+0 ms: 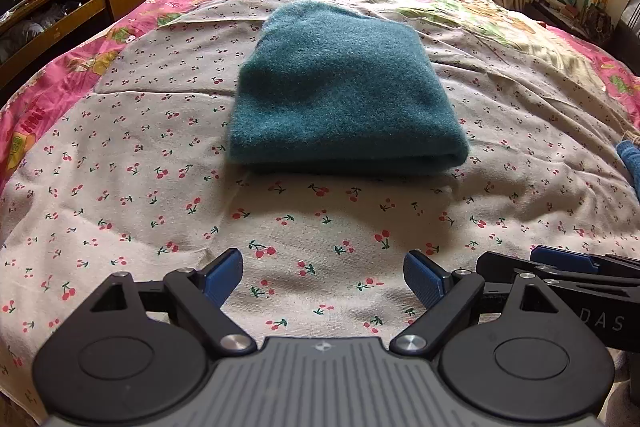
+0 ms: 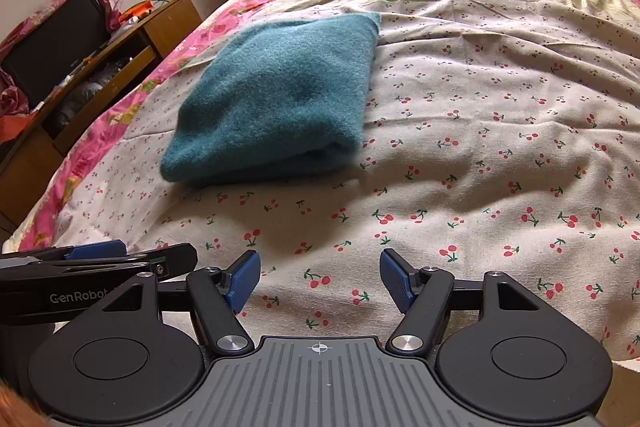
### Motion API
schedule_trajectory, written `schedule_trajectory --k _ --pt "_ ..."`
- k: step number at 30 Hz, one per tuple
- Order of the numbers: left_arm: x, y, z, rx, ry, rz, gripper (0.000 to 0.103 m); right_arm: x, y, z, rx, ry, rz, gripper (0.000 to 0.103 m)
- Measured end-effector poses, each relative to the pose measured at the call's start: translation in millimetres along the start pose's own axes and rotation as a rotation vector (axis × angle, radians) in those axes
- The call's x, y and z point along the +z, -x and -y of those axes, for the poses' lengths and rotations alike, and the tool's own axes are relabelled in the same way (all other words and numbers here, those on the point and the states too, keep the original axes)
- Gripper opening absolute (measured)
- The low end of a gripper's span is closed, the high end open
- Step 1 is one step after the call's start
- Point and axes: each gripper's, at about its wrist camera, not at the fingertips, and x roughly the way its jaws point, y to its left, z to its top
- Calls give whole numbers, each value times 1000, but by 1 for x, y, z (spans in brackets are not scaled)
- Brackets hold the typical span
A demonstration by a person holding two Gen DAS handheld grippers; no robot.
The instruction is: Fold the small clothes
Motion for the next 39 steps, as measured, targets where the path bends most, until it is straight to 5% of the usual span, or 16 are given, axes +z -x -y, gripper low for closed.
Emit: schedule_trajectory --k 39 --pt "-7 7 3 47 -20 25 98 -5 1 -4 -2 1 -3 67"
